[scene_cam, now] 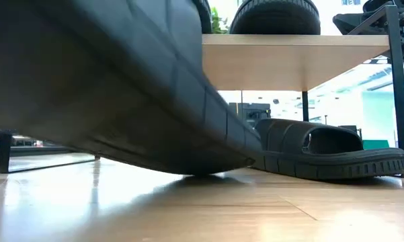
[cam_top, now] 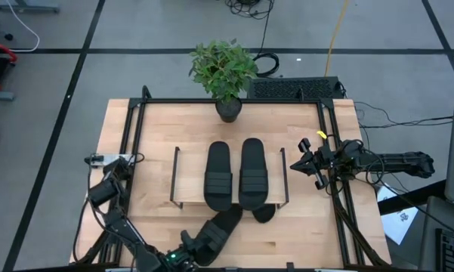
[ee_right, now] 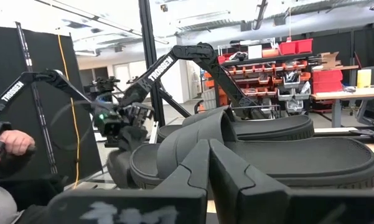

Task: Pick and place slides into the shelf
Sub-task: Put the black slipper under the shelf

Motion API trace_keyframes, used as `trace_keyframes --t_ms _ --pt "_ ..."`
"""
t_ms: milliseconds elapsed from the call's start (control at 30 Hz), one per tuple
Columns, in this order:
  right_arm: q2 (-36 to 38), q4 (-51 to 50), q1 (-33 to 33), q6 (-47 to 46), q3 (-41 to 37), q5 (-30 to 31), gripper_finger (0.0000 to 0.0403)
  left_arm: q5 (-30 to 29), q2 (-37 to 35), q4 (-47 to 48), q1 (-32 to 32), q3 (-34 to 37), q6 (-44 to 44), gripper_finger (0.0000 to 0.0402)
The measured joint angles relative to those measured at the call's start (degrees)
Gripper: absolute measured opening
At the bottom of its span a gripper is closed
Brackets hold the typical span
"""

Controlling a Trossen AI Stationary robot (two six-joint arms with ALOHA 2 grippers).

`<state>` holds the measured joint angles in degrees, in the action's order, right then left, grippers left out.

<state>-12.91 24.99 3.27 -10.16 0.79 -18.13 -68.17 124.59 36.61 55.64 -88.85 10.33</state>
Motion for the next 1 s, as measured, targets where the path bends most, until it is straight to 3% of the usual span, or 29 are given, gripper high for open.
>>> trace_keyframes --t_ms 167,500,700,1000 --pt "0.0 0.0 0.0 -0.3 0.0 0.0 0.0000 -0.2 3.4 3.7 -0.7 -1.1 1.6 0.0001" --pt "0.0 0.0 0.0 0.3 0.0 0.0 0.0000 4.1 11.5 32.7 -2.6 -15.7 21.5 0.0000" --pt "0.0 0.0 0.0 0.3 0.0 0.0 0.0000 6.2 13.4 34.0 -6.4 -20.0 21.7 0.0000" --pt "0.0 0.5 0.0 -0.1 0.0 0.0 0.0000 5.8 13.2 33.7 -11.4 -21.1 26.0 0.0000"
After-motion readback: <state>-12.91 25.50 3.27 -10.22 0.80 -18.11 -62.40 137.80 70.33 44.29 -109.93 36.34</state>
